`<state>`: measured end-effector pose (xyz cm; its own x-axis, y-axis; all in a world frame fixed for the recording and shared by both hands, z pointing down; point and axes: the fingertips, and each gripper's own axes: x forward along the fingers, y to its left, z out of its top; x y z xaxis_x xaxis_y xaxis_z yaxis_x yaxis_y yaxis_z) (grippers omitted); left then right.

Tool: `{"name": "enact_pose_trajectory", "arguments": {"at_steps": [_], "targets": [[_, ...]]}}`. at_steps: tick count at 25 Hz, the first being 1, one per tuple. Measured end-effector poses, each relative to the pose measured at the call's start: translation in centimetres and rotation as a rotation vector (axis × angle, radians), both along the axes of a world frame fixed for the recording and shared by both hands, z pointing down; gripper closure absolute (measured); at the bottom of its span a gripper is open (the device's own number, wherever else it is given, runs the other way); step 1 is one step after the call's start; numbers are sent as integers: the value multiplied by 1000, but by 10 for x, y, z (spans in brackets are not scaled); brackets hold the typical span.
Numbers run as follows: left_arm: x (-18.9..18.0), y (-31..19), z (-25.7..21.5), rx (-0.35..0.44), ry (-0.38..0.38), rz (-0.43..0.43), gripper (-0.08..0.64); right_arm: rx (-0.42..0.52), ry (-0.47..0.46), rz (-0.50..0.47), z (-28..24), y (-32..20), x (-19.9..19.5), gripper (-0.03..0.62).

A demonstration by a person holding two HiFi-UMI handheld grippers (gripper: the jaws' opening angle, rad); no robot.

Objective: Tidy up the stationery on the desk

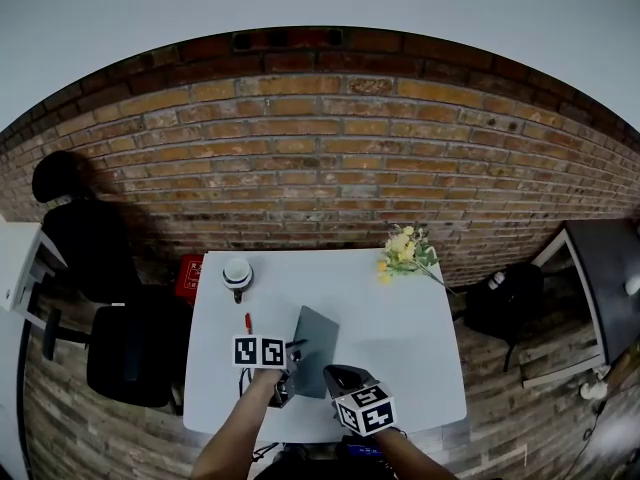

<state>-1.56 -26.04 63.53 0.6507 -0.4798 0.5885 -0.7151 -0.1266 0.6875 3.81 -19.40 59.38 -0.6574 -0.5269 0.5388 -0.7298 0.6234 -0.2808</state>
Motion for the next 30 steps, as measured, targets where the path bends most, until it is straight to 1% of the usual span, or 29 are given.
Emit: {"name": "enact_pose_trajectory", "arguments": {"at_steps": [2,6,8,10,13,16,20,22,24,27,29,30], "targets": [[3,-1,1,-12,56,-28,494,-11,3,33,4,-6,14,577],[10,-14,-1,-11,232,-129,494,-31,0,94,9,-19,43,578],[12,-20,2,-14,305,-171,494,-46,-10,122,11,-24,55,578],[14,-24,8,-20,344,-198,494,-62,-22,143,12,-27,66,578],[17,-25,20,-28,367,-212,494,-76,-19,161,15,-31,79,580],[12,-25,28,-25,388,-239,494,-88,-8,169,21,-34,87,580],[-2,-21,46,-36,365,-275,494,-107,0,165,29,-34,90,580],[-7,-20,54,-43,357,-282,494,-111,6,157,30,-33,89,580],[-10,-21,60,-47,329,-278,494,-115,9,152,33,-32,88,580],[-14,-22,71,-41,232,-239,490,-123,14,150,36,-31,87,580],[-15,-24,77,-40,139,-192,460,-126,21,148,37,-30,87,580],[-15,-26,78,-34,79,-162,431,-126,27,146,38,-30,88,580]]}}
